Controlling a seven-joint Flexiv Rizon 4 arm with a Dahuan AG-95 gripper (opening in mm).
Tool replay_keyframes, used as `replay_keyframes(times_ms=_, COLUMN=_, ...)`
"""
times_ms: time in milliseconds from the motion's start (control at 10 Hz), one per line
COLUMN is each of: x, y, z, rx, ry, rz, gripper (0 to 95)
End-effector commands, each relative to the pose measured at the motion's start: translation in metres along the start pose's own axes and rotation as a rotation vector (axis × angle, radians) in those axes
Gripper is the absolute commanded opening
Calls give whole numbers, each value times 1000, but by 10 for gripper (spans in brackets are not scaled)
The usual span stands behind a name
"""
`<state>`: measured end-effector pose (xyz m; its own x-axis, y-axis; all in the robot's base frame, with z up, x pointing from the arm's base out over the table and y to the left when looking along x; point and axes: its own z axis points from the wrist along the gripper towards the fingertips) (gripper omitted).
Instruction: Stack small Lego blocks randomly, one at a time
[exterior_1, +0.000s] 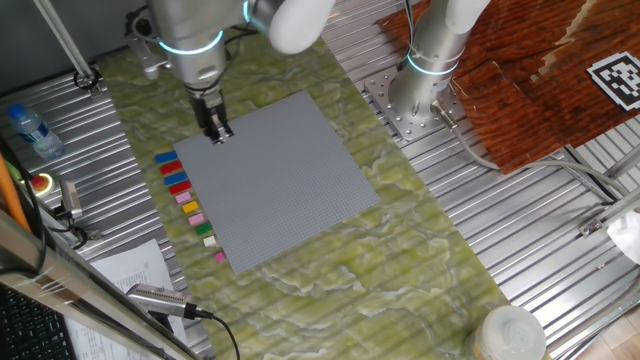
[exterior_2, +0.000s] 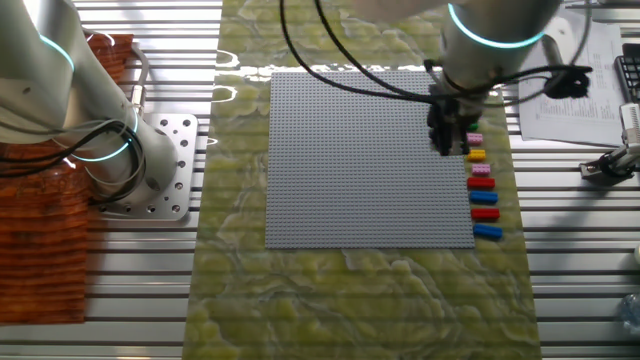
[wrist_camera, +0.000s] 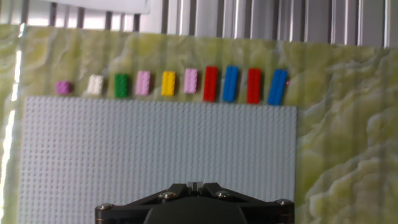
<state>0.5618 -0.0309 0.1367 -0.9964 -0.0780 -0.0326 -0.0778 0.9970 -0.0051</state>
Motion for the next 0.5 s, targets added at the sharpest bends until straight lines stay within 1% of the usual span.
replay_keyframes(times_ms=100, x=-12, y=-13, z=8, rx=2, ry=0, rz=-14, gripper=0)
replay_keyframes(times_ms=300, x=-17, y=-23, z=16, rx=16, ry=2, rz=-27, gripper=0)
replay_keyframes(times_ms=500, x=-17, y=-24, z=26, rx=12, ry=1, rz=-30, gripper=0)
